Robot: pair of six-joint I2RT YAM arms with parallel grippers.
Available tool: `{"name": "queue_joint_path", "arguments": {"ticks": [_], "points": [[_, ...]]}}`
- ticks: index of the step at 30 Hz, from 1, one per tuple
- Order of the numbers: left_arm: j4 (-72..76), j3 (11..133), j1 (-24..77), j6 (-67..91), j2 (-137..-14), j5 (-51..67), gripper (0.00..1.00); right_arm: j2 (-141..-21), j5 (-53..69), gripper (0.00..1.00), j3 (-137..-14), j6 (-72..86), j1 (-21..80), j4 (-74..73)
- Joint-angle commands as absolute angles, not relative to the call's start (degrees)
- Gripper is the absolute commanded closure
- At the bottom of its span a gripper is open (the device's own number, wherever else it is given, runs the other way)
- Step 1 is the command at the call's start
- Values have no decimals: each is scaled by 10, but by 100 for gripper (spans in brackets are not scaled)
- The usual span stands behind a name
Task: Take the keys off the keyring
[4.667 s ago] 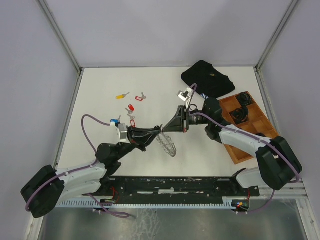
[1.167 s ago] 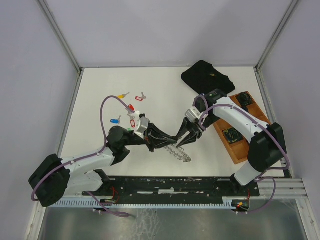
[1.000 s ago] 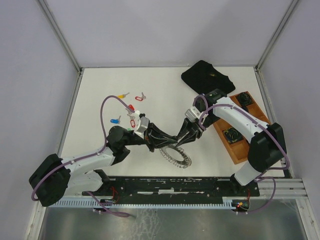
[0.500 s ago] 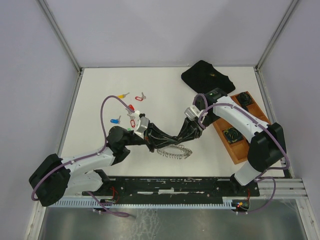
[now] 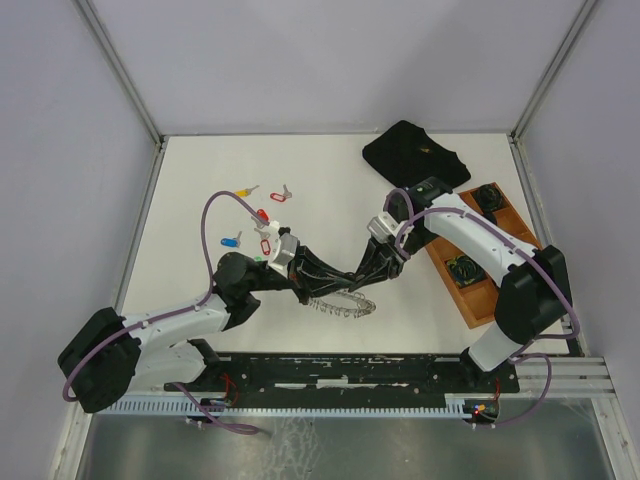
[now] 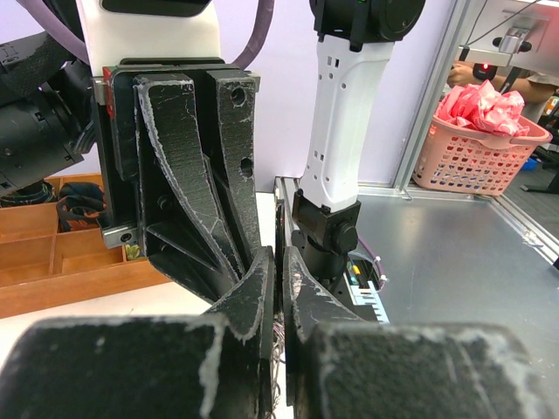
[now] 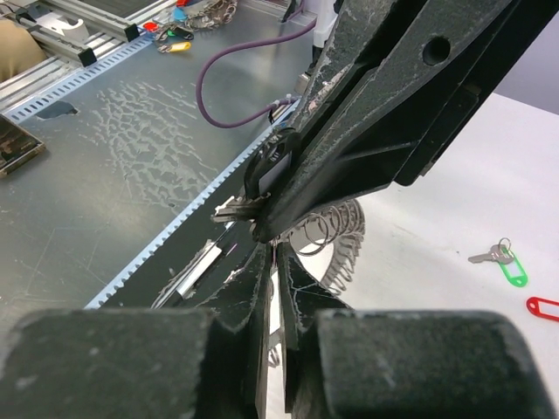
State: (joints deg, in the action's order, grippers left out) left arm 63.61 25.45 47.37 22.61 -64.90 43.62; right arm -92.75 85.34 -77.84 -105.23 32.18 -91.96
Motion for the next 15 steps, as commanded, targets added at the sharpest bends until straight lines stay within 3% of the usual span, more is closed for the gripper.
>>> {"name": "queue_joint_path", "arguments": {"ticks": [1, 5, 15], "points": [[679, 278, 475, 236, -646, 425, 97, -931, 890, 93, -800, -1047, 325, -1009], [678, 276, 475, 235, -643, 419, 97, -937, 890, 100, -810, -1027, 325, -1010], [686, 227, 475, 206, -587, 370, 97, -953, 890, 100, -833, -966, 314, -1010]]}}
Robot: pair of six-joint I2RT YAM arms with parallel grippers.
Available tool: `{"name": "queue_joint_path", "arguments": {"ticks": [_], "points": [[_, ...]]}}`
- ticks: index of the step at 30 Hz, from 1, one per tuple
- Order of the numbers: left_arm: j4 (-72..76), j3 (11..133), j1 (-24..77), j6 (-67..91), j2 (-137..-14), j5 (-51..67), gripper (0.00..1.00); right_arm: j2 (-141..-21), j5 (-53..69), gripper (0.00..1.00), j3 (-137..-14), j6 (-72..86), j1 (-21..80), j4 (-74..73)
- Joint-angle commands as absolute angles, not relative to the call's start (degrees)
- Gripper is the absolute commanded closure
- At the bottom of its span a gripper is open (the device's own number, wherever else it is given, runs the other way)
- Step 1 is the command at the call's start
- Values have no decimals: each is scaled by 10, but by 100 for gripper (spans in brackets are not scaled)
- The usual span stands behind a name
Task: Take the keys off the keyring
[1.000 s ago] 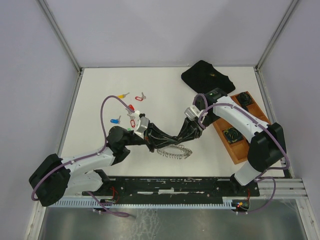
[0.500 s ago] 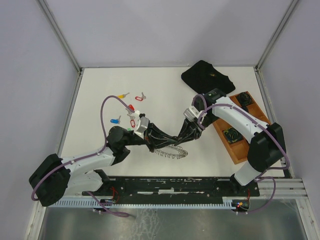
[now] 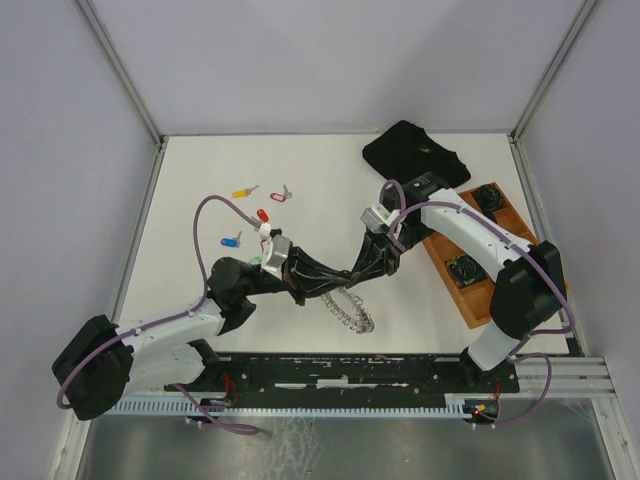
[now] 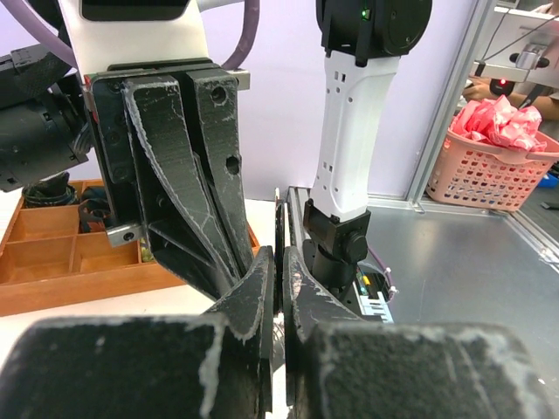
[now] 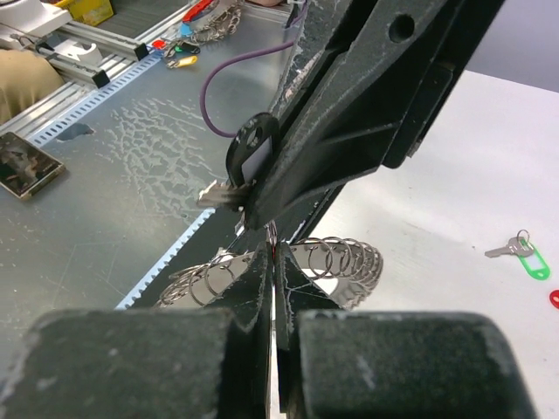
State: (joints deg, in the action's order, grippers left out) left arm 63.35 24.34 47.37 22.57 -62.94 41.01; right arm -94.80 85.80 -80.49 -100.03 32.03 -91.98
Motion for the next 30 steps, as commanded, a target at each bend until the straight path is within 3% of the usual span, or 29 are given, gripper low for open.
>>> {"name": "queue_joint_path", "arguments": {"ticks": [1, 21, 30], "points": [[689, 219, 475, 201, -580, 361, 97, -954, 890, 100, -836, -958, 312, -1010], [757, 171, 475, 190, -581, 295, 97, -982, 888, 100, -896, -802, 307, -1008], [713, 188, 475, 176, -567, 309, 97, -955, 874, 100, -898, -821, 308, -1008]]}}
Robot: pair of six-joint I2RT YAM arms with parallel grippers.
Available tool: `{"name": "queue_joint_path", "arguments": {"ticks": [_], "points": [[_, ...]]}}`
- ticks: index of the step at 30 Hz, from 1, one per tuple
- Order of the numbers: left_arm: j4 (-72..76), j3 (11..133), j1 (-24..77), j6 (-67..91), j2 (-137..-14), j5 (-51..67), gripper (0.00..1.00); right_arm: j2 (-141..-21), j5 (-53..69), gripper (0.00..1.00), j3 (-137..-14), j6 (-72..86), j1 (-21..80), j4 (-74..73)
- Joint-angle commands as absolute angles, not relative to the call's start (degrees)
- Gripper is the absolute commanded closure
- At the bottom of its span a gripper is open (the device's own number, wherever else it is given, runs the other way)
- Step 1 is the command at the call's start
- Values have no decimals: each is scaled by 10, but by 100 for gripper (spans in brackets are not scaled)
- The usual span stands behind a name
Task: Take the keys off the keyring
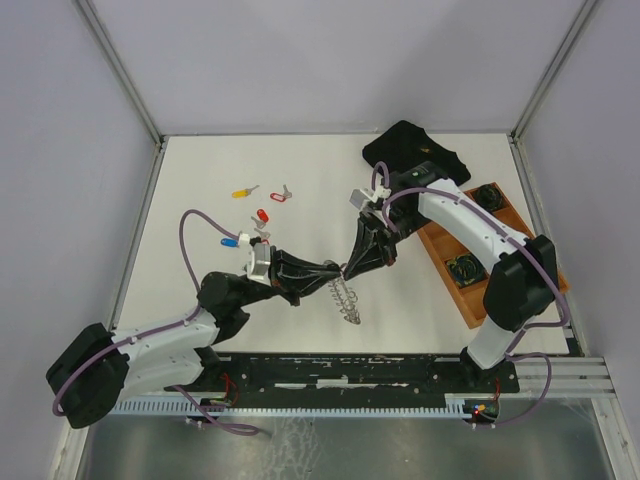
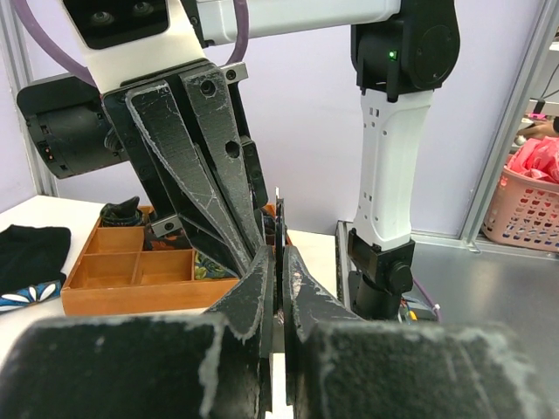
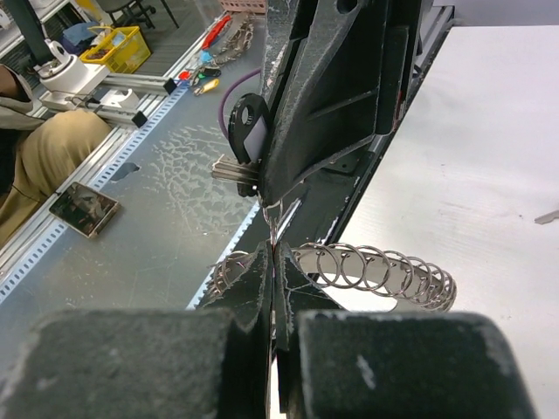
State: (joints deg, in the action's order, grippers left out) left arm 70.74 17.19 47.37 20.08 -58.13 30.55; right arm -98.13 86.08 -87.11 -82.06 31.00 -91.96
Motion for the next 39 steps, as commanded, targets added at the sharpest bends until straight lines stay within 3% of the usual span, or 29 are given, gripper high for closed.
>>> {"name": "queue_joint_path", "arguments": {"ticks": [1, 12, 14, 18, 23, 39], "points": [[699, 192, 475, 169, -563, 309, 97, -957, 870, 100, -901, -822, 307, -1008], [510, 247, 475, 89, -520, 301, 97, -969, 772, 100, -958, -767, 317, -964], [495, 253, 475, 79, -519, 296, 97, -939, 728, 100, -935, -631, 324, -836], [452, 273, 475, 51, -521, 276, 97, -804, 586, 100, -763, -321, 359, -436], [453, 268, 475, 38, -516, 259, 97, -782, 578, 100, -747, -263, 363, -394], [570, 189, 476, 44, -497, 180, 97, -779, 640, 100, -575, 228, 314, 68]]}}
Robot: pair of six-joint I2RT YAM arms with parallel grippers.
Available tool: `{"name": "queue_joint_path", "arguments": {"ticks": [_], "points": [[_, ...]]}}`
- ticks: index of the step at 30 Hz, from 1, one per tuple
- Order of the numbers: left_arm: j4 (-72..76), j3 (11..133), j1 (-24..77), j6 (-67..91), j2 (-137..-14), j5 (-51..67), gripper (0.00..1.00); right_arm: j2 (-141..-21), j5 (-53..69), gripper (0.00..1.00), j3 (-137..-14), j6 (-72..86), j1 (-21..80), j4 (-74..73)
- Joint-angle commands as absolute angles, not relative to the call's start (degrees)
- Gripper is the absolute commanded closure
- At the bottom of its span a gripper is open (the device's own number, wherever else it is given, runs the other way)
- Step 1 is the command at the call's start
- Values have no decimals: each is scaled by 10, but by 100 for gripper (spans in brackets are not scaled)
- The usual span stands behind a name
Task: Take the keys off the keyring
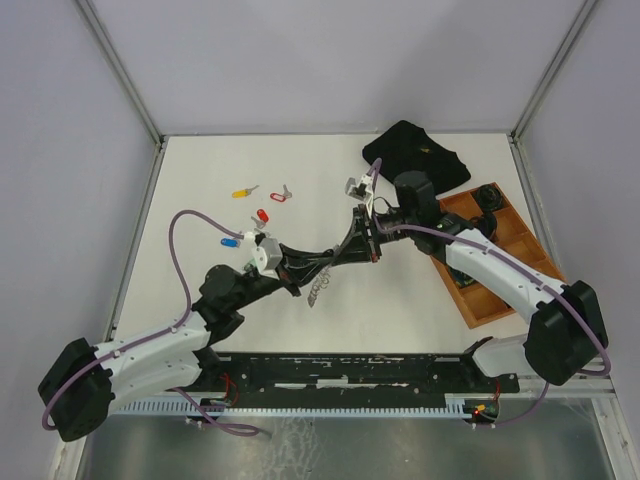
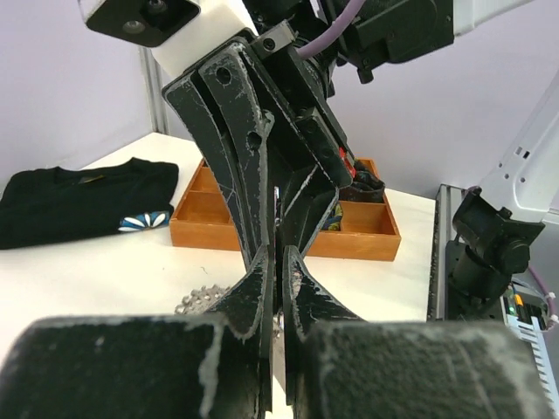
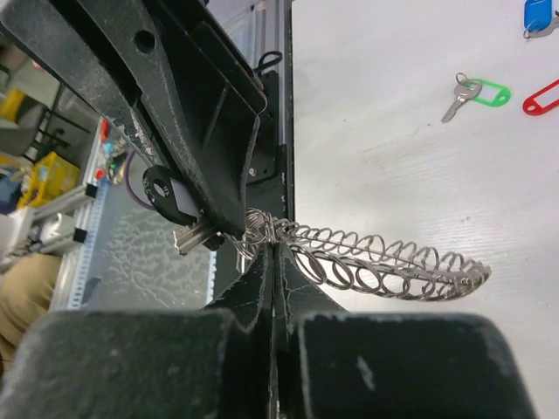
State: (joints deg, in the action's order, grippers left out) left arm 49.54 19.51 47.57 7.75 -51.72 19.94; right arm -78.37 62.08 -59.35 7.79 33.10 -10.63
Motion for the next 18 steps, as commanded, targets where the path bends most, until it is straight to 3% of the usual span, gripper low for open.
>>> {"name": "queue_joint_path", "arguments": {"ticks": [1, 18], "points": [[570, 186, 475, 42, -495, 177, 97, -780, 640, 100, -568, 246, 310, 86], [587, 161, 475, 58, -494, 129, 97, -819, 628, 100, -517, 387, 280, 234]]}}
